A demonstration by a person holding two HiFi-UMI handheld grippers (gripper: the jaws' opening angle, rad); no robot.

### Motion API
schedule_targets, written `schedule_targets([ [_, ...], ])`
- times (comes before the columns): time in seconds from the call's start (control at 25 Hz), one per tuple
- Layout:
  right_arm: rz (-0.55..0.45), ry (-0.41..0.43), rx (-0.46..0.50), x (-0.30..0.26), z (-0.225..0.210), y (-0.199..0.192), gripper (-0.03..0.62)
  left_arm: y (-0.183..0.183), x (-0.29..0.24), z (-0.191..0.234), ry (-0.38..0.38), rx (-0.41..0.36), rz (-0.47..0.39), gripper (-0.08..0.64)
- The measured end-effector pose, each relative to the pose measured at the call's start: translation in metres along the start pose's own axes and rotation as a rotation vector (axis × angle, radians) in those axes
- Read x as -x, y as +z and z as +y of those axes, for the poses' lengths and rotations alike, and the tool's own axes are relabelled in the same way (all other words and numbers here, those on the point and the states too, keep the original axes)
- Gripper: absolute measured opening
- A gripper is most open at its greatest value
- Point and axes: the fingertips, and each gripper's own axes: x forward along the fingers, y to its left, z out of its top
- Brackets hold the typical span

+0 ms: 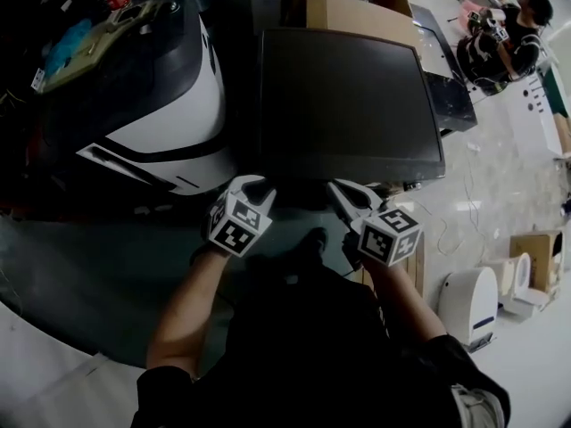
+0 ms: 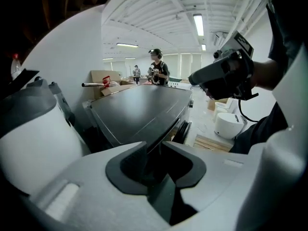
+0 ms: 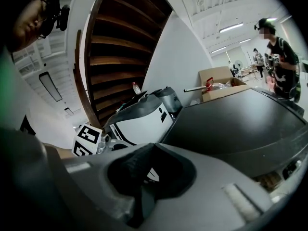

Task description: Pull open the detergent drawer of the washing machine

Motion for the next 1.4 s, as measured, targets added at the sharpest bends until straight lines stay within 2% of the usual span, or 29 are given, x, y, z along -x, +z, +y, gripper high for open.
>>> schedule_targets([
  [0.16, 0.008, -0.005, -0.015, -0.001, -0.018, 0.001, 0.003, 0.004, -0.021, -0.001, -0.041, -0.033, 0.046, 0.112],
  [0.48, 0.030, -0.006, -0.029, -0.003, -0.039, 0.002, 0.003, -0.001, -0.053, -0.002, -0.054, -0.243, 0.160, 0.115],
  [0.72, 0.049, 0.013, -0.029, -0.005, -0.046, 0.003, 0.003, -0.002, -0.068, -0.013, -0.108, -0.308, 0.223, 0.109],
  [0.84, 0.051, 0.026, -0.030, -0.009, -0.045, 0.005, 0.003, -0.010, -0.072, -0.013, -0.116, -0.373, 0.265, 0.104],
  [1.04, 0.058, 0.037, -0.029, -0.016, -0.047, 0.008, 0.003, -0.010, -0.075, -0.010, -0.120, -0.446, 0.288, 0.048],
  [1.2, 0.056, 0.047, -0.030, -0.022, -0.041, 0.010, 0.004, -0.013, -0.075, -0.013, -0.124, -0.505, 0.301, 0.058],
  [1.4, 0.051, 0.043, -0.033, -0.022, -0.039, 0.010, 0.003, -0.015, -0.075, -0.011, -0.109, -0.521, 0.296, 0.068],
])
